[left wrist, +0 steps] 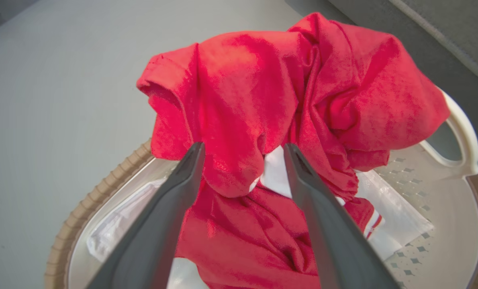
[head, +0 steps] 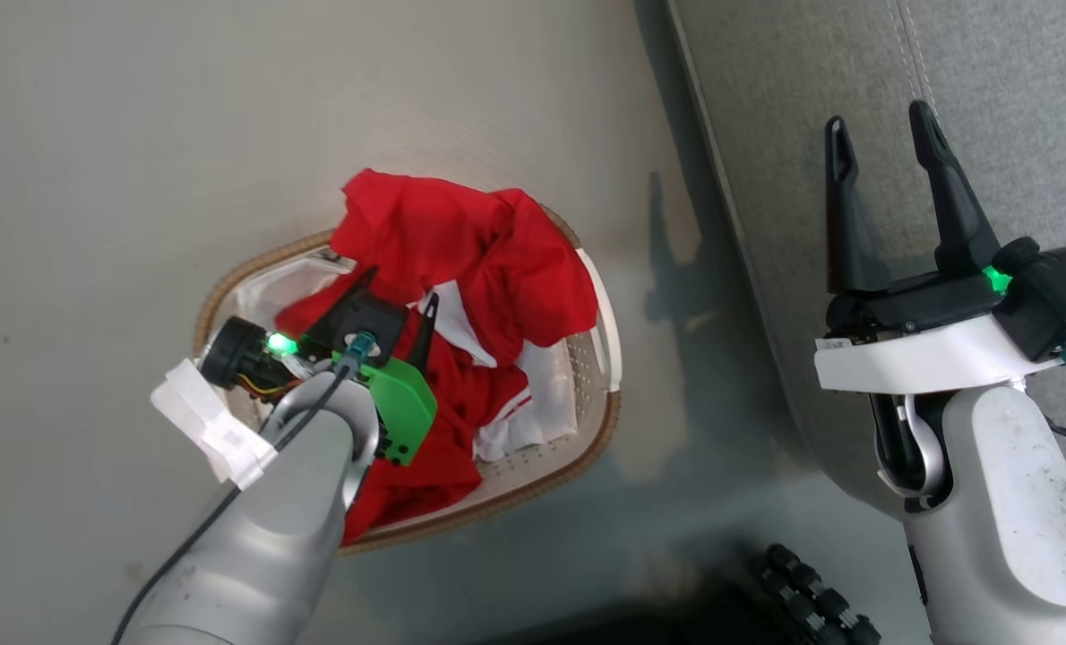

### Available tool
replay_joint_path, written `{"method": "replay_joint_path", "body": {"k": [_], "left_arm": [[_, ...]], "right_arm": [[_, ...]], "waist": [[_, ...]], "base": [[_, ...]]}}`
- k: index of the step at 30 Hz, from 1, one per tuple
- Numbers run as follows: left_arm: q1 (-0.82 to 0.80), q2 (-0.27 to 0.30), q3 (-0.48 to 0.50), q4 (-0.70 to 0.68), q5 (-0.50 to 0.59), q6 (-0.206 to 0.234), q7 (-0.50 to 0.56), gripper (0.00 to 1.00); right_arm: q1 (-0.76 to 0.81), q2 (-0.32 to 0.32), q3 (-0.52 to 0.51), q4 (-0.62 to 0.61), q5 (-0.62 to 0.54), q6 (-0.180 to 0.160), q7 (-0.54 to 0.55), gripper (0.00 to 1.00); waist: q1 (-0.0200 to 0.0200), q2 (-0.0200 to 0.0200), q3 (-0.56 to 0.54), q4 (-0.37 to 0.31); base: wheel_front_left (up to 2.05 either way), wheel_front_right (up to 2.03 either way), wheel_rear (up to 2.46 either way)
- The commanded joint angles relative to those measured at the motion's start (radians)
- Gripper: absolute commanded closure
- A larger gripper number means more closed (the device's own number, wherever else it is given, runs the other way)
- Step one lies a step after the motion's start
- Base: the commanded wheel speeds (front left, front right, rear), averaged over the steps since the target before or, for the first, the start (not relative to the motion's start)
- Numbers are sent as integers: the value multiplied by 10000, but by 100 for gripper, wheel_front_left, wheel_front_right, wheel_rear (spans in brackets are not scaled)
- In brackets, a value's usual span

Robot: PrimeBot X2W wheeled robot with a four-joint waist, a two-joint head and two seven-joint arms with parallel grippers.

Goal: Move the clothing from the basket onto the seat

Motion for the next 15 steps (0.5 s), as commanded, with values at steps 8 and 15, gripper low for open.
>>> {"method": "replay_joint_path", "body": {"k": [8, 15], "left_arm": [[-821, 393, 299, 424, -55, 530, 0, 0], [-1085, 363, 489, 814, -251, 710, 2, 72]], "right_arm": [[-386, -14, 83, -466, 333, -10, -21, 0], [-429, -15, 184, -600, 416, -10, -21, 0]], "waist": [[-1, 0, 1253, -1046], [-1, 0, 1363, -1127]], "base": [[0, 0, 0], [0, 0, 0]]}}
